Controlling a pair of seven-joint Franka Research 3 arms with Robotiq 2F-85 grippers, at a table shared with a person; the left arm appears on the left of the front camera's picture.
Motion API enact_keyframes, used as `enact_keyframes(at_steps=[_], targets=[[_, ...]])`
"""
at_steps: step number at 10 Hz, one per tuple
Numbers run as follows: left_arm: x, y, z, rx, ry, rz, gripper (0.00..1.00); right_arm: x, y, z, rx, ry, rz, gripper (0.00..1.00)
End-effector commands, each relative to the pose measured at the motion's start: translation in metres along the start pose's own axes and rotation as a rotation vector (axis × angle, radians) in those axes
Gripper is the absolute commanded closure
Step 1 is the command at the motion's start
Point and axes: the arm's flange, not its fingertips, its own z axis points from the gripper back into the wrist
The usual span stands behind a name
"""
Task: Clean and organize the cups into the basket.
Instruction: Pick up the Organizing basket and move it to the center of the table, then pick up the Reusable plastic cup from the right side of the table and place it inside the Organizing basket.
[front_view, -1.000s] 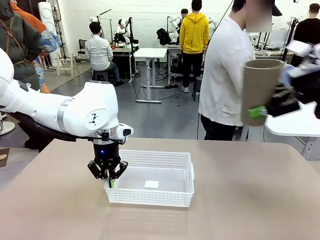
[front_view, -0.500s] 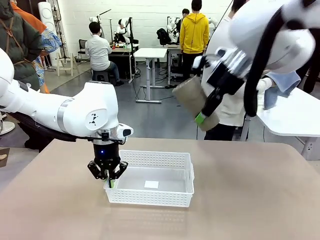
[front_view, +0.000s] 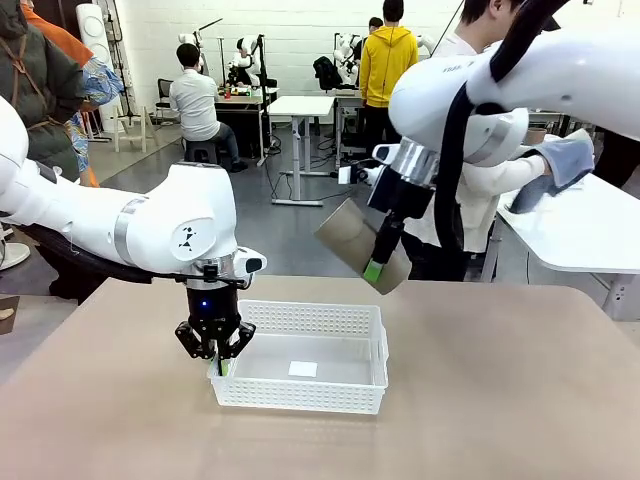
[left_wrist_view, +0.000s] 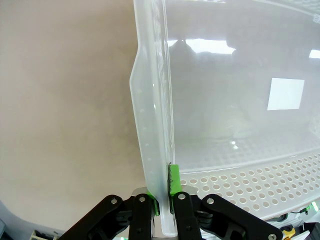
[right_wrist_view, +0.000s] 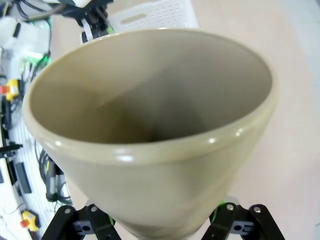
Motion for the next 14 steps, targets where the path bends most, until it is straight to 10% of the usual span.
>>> enact_keyframes(at_steps=[1,14], targets=[[0.000,-0.001,0.001,0.000,-0.004,-0.002,1.00,0.017,-0.001,-0.017,-0.014,0.106,0.044,0.20],[0.000,-0.001,0.001,0.000,-0.004,-0.002,1.00,0.035,0.042,-0.127,0.054,0.322,0.195,0.20]])
